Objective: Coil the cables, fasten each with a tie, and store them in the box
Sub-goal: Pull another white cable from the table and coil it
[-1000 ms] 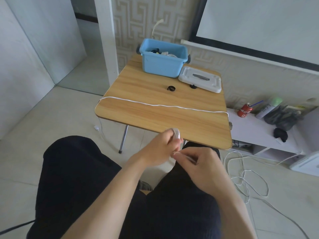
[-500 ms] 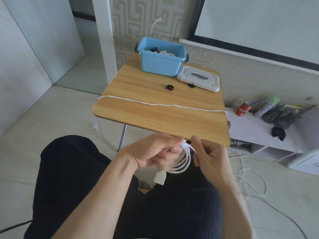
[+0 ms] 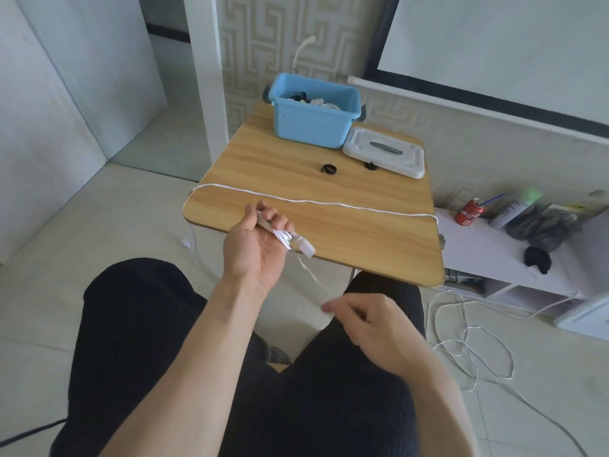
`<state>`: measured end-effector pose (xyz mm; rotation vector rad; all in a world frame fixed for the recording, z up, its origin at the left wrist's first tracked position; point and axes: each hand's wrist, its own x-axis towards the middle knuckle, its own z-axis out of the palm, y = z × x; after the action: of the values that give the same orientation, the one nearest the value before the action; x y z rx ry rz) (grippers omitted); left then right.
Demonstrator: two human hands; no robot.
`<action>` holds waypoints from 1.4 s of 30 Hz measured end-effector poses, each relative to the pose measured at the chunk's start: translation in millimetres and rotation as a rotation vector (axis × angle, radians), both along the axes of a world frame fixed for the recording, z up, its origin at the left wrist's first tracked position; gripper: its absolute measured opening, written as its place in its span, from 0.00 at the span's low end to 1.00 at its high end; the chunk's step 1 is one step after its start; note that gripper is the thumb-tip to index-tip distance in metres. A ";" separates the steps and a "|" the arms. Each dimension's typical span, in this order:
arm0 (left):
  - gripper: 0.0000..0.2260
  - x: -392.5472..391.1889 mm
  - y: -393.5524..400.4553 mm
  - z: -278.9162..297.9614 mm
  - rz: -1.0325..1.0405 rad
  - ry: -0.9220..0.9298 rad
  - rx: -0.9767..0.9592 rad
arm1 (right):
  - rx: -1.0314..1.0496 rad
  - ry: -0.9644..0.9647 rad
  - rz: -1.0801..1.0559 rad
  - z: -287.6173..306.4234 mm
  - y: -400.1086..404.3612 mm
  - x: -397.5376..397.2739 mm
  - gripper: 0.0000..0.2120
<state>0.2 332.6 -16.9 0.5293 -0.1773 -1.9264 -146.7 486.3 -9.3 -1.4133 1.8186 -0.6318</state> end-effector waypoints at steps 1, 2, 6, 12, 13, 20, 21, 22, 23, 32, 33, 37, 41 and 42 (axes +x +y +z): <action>0.13 0.5 -1.7 -3.1 0.034 -0.075 -0.010 | 0.045 0.045 0.063 1.8 0.5 0.7 0.19; 0.12 -1.1 -1.4 -5.3 0.050 -0.174 -0.036 | 0.077 0.061 0.110 4.8 1.2 1.2 0.22; 0.12 -7.5 12.1 -18.3 -0.054 -0.863 -0.327 | 0.056 0.019 0.185 22.0 4.1 7.3 0.26; 0.15 -5.5 22.7 -18.7 -0.644 -1.181 -0.795 | -0.293 0.041 -0.195 25.9 5.2 -3.2 0.09; 0.17 -5.0 24.7 -15.6 -0.772 -1.200 -0.852 | -0.337 0.015 -0.256 26.1 5.2 -5.9 0.07; 0.28 -0.3 29.2 -7.9 -1.337 -0.693 -0.686 | -0.393 -0.093 -0.334 9.7 1.4 -11.4 0.07; 0.26 2.1 27.0 -10.0 -1.318 -0.616 -0.655 | -0.381 -0.094 -0.311 5.3 0.4 -10.7 0.07; 0.24 4.6 24.7 -12.0 -1.295 -0.556 -0.624 | -0.357 -0.093 -0.282 1.7 -0.3 -10.4 0.08; 0.23 7.0 22.0 -13.9 -1.277 -0.506 -0.580 | -0.330 -0.098 -0.254 -1.0 -0.9 -10.4 0.09; 0.20 9.4 13.5 -11.3 -0.937 0.095 -0.335 | -0.256 -0.094 -0.152 2.3 -5.6 2.5 0.14; 0.20 7.7 12.1 -11.2 -0.867 0.220 -0.287 | -0.232 -0.066 -0.145 1.3 -6.4 2.8 0.12; 0.15 3.0 9.9 -6.3 -0.519 0.206 -0.172 | -0.105 0.029 -0.056 -2.1 -6.5 6.4 0.12; 0.06 1.2 8.1 -5.6 -0.209 -0.028 -0.101 | 0.012 0.105 0.095 -2.5 -2.9 13.0 0.16; 0.08 0.3 6.7 -8.5 -0.190 -0.116 -0.103 | 0.031 0.114 0.119 -1.8 -2.2 14.6 0.16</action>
<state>0.5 339.3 -25.4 0.5722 -0.4114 -2.0584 -132.1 484.1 -11.1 -1.5517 1.8077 -0.4687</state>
